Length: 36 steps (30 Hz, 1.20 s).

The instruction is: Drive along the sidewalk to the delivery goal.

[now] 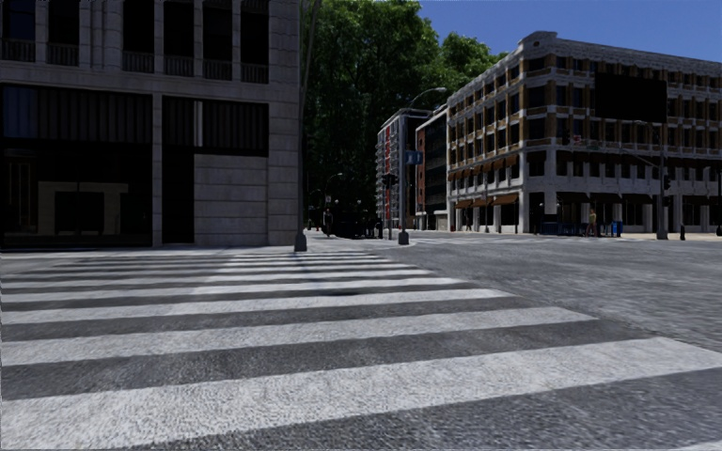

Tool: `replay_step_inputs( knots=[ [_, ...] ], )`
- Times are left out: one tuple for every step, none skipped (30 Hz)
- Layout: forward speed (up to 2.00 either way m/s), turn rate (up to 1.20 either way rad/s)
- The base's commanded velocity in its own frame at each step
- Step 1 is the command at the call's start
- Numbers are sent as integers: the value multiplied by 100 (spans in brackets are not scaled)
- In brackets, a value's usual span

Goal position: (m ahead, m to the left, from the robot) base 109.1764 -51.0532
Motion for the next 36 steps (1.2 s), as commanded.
replay_step_inputs(
  knots=[
    [200,0],
    [200,0],
    [200,0],
    [200,0],
    [200,0],
    [200,0],
    [200,0],
    [200,0],
    [200,0],
    [200,0],
    [200,0],
    [200,0],
    [200,0],
    [200,0],
    [200,0],
    [200,0],
    [200,0],
    [200,0],
    [200,0],
    [200,0],
    [200,0],
    [200,0],
    [200,0],
    [200,0],
    [200,0],
    [200,0],
    [200,0],
    [200,0],
    [200,0],
    [200,0],
    [200,0],
    [200,0],
    [200,0],
    [200,0],
    [200,0],
    [200,0]
  ],
)
